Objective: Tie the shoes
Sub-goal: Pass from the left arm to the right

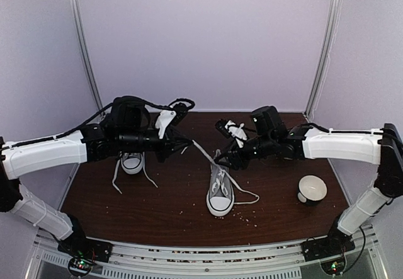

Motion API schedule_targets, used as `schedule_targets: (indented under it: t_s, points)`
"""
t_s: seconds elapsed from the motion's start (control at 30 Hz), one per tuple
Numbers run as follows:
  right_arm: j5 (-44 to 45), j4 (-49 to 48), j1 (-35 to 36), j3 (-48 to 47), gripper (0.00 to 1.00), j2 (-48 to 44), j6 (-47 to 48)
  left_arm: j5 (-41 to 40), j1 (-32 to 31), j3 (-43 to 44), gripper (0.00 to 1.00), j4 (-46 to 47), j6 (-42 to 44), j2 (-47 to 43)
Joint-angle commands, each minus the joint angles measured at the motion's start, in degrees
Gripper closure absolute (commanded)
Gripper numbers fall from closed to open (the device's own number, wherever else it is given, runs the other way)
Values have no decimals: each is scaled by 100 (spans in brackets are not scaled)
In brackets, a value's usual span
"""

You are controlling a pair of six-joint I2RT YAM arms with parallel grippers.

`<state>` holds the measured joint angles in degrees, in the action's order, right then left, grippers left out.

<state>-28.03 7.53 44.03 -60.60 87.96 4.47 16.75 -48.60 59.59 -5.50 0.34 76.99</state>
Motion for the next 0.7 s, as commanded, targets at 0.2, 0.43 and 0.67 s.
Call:
schedule_targets:
  t_s: [0.2, 0.43, 0.67]
  points:
    - [31, -734, 37, -472, 65, 976, 48, -45, -10, 225, 100, 335, 164, -77]
    - [147, -710, 14, -272, 83, 938, -117, -140, -9, 128, 100, 274, 291, -195]
    - [272, -663, -77, -91, 81, 815, -267, -224, -9, 52, 100, 270, 280, -220]
